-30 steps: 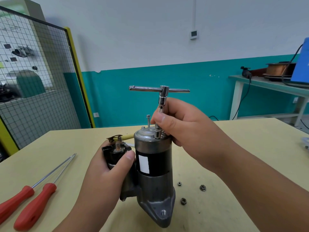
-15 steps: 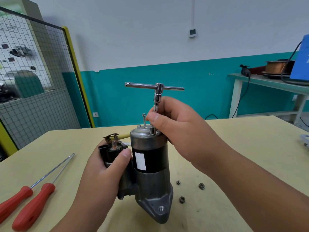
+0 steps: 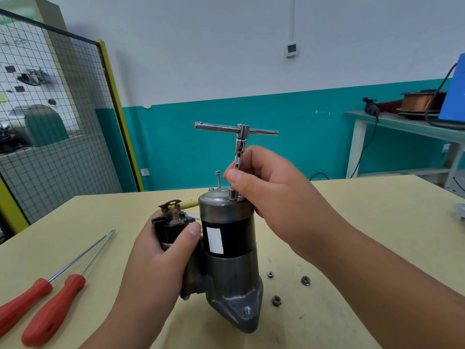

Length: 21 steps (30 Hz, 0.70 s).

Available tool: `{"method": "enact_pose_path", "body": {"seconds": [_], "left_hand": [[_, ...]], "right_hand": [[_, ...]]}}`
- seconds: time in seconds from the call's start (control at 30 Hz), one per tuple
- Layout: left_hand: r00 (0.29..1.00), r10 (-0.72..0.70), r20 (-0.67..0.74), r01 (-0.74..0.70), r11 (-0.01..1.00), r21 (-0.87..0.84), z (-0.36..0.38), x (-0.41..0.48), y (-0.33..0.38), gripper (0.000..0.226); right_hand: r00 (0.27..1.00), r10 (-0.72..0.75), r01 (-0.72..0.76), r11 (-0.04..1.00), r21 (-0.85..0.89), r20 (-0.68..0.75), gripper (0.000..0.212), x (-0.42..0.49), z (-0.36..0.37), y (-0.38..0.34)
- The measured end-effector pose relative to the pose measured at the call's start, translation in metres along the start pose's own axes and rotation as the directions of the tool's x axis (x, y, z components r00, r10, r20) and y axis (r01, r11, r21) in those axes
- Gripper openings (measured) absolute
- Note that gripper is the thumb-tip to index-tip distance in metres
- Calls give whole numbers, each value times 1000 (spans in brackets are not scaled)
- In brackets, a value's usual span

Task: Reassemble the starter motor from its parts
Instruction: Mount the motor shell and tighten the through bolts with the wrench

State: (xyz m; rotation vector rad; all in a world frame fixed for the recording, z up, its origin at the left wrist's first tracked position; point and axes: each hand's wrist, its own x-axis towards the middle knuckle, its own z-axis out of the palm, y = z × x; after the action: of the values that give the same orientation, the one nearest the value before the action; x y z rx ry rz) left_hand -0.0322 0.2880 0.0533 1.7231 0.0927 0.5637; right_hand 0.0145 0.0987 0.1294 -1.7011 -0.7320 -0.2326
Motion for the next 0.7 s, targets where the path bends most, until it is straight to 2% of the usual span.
{"method": "enact_pose_path", "body": {"seconds": [0.7], "left_hand": [[1000,-8,-5,8,1000,1,1,0,0,45]], "right_hand": [[1000,11,-11,1000,-4,-4,17,0,0,-2]]}}
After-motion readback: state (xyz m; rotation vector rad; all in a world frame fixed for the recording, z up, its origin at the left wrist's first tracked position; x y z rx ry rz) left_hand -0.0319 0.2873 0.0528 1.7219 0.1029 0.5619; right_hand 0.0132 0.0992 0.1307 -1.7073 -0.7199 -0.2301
